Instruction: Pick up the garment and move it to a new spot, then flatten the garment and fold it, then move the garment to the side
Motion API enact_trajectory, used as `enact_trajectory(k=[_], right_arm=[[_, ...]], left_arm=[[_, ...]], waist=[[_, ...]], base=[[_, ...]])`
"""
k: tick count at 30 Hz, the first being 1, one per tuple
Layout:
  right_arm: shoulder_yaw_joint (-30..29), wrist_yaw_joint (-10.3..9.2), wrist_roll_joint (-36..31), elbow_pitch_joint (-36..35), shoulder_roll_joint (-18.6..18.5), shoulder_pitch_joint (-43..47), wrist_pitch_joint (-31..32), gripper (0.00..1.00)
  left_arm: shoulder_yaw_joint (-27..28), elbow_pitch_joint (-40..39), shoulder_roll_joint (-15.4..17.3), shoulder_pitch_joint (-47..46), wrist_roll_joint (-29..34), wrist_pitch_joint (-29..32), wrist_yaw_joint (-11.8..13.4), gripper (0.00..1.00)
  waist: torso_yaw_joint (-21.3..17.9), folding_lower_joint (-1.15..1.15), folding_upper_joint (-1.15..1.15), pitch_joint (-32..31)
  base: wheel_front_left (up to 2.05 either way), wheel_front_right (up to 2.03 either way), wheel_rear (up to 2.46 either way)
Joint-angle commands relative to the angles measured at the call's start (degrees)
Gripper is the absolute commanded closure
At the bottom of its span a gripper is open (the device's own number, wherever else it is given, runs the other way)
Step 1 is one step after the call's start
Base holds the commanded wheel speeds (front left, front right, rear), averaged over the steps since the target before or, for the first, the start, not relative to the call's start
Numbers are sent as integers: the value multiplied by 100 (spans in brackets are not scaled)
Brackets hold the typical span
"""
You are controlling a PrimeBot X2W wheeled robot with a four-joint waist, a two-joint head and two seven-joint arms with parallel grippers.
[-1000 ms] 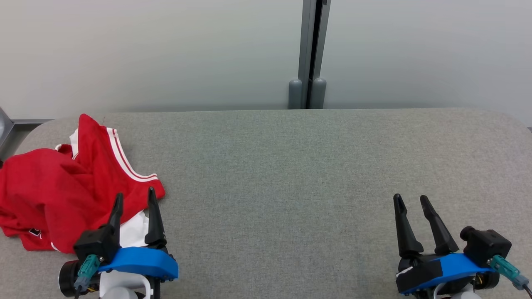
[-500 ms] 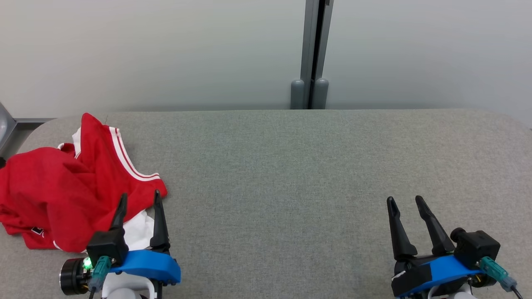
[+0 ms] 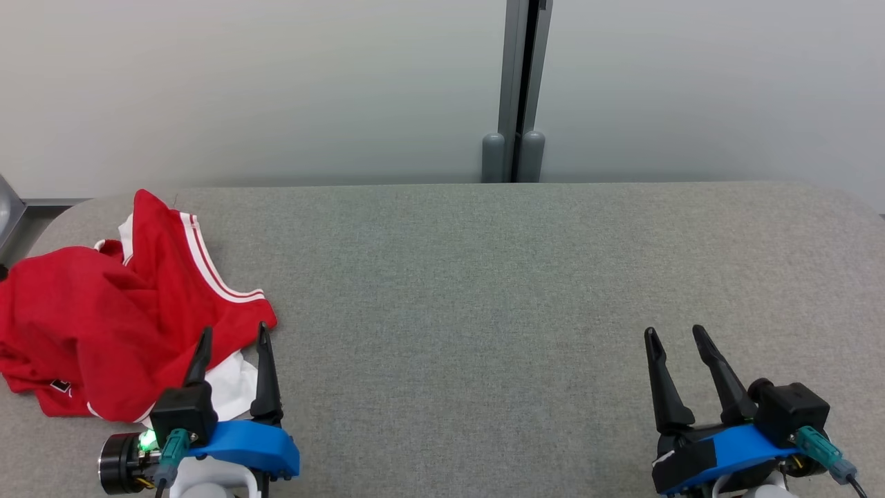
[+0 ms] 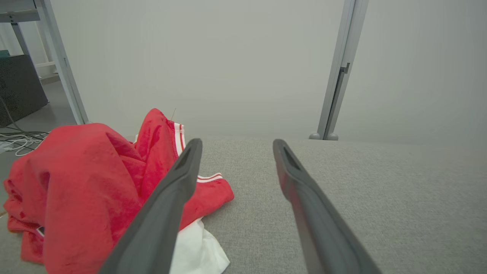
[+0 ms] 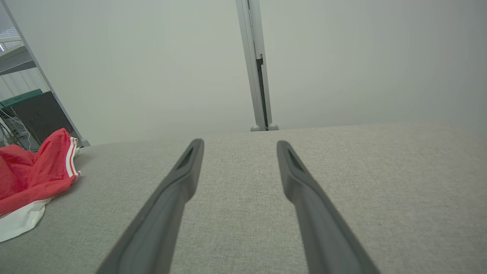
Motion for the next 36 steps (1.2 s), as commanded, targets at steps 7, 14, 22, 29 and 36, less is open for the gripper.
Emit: enact_trajectory(k=[7, 14, 22, 29, 36], right_arm=[[-57, 15, -53, 68, -44, -23, -34, 0], [-118, 15, -109, 162, -43, -36, -33, 0], [-136, 15, -161, 255, -43, -81, -33, 0], [-152, 15, -171, 276, -43, -76, -33, 0], [-134, 15, -197, 248, -40, -77, -32, 0]], left_arm=[[67, 148, 35, -50, 92, -17, 35, 0], [86, 244, 28, -72, 62, -17, 101, 0], [104, 377, 23, -126, 47, -17, 151, 0], [112, 367, 21, -147, 35, -17, 161, 0], [233, 327, 58, -135, 31, -17, 270, 0]], waist=[[7, 0, 0, -5], [24, 0, 0, 5], [13, 0, 0, 4], [21, 0, 0, 4], [206, 0, 0, 9]], base=[[0, 0, 0], [0, 0, 0], [0, 0, 0], [0, 0, 0], [0, 0, 0]])
